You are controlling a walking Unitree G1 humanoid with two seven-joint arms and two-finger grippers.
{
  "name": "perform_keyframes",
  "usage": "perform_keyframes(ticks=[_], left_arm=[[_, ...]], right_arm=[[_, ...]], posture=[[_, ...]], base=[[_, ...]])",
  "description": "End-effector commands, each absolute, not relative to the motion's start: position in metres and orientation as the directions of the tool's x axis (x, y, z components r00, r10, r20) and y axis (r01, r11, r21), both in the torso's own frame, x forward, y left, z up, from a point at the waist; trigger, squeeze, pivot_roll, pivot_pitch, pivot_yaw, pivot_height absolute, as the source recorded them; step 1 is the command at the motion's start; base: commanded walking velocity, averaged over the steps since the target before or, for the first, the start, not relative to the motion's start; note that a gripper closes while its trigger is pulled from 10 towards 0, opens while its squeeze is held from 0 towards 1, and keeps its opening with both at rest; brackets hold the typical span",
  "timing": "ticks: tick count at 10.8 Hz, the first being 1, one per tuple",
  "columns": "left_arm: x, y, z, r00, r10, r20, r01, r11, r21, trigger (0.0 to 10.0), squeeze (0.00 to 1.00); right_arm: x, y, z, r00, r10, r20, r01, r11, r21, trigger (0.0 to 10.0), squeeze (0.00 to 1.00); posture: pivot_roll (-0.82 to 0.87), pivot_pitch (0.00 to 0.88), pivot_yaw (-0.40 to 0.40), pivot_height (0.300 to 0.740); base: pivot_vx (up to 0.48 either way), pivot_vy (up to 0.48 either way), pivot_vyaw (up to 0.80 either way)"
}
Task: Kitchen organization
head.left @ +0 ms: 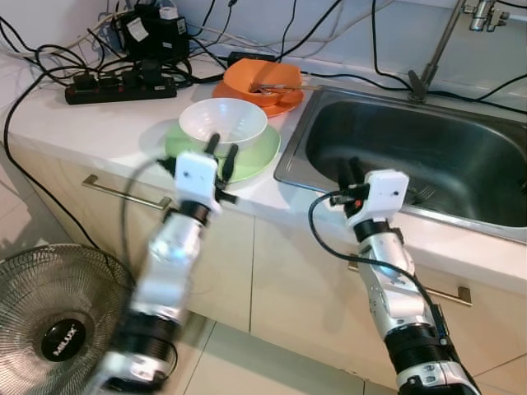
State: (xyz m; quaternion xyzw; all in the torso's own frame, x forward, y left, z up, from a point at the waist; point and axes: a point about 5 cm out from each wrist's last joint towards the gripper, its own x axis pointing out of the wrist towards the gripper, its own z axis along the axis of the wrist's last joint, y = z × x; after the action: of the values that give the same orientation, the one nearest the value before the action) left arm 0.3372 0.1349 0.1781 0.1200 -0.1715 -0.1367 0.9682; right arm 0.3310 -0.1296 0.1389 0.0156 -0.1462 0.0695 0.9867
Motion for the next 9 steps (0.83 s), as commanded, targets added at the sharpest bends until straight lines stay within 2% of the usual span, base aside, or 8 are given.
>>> perform_keyframes(ticks=[1,2,4,5,6,7,9], left_arm=[[0.343,0.137,0.184,0.901,-0.354,0.253,0.238,0.888,0.394,10.0,1.00],[0.347,0.144,0.187,0.900,-0.373,0.225,0.246,0.862,0.443,10.0,0.00],[0.356,0.158,0.200,0.875,-0.478,0.078,0.364,0.754,0.547,10.0,0.00],[0.355,0.163,0.204,0.826,-0.563,-0.043,0.468,0.640,0.609,10.0,0.00],[0.354,0.168,0.206,0.799,-0.592,-0.108,0.510,0.570,0.644,10.0,0.00],[0.359,0.176,0.213,0.795,-0.587,-0.156,0.514,0.514,0.686,10.0,0.00],[0.365,0.181,0.221,0.805,-0.567,-0.176,0.496,0.480,0.724,10.0,0.00]], right_arm=[[0.331,-0.131,0.139,0.950,0.122,0.289,-0.133,0.991,0.021,10.0,0.00],[0.331,-0.130,0.139,0.950,0.123,0.287,-0.135,0.991,0.021,10.0,0.00],[0.331,-0.127,0.139,0.950,0.131,0.282,-0.144,0.989,0.023,10.0,0.00],[0.332,-0.126,0.140,0.951,0.132,0.280,-0.144,0.989,0.024,10.0,0.00],[0.332,-0.126,0.140,0.951,0.133,0.279,-0.146,0.989,0.025,10.0,0.00],[0.333,-0.122,0.139,0.951,0.142,0.276,-0.156,0.987,0.028,10.0,0.00],[0.333,-0.122,0.140,0.950,0.143,0.277,-0.158,0.987,0.033,10.0,0.00]], posture=[[0.18,0.014,-0.018,0.740],[0.18,0.011,-0.016,0.740],[0.19,0.020,-0.020,0.740],[0.19,0.025,-0.017,0.740],[0.19,0.026,-0.017,0.740],[0.20,0.029,-0.016,0.740],[0.19,0.036,-0.018,0.740]], base=[[0.000,0.000,0.00],[0.000,0.000,0.00],[0.000,0.000,0.00],[0.000,0.000,0.00],[0.000,0.000,0.00],[0.000,0.000,0.00],[0.000,0.000,0.00]])
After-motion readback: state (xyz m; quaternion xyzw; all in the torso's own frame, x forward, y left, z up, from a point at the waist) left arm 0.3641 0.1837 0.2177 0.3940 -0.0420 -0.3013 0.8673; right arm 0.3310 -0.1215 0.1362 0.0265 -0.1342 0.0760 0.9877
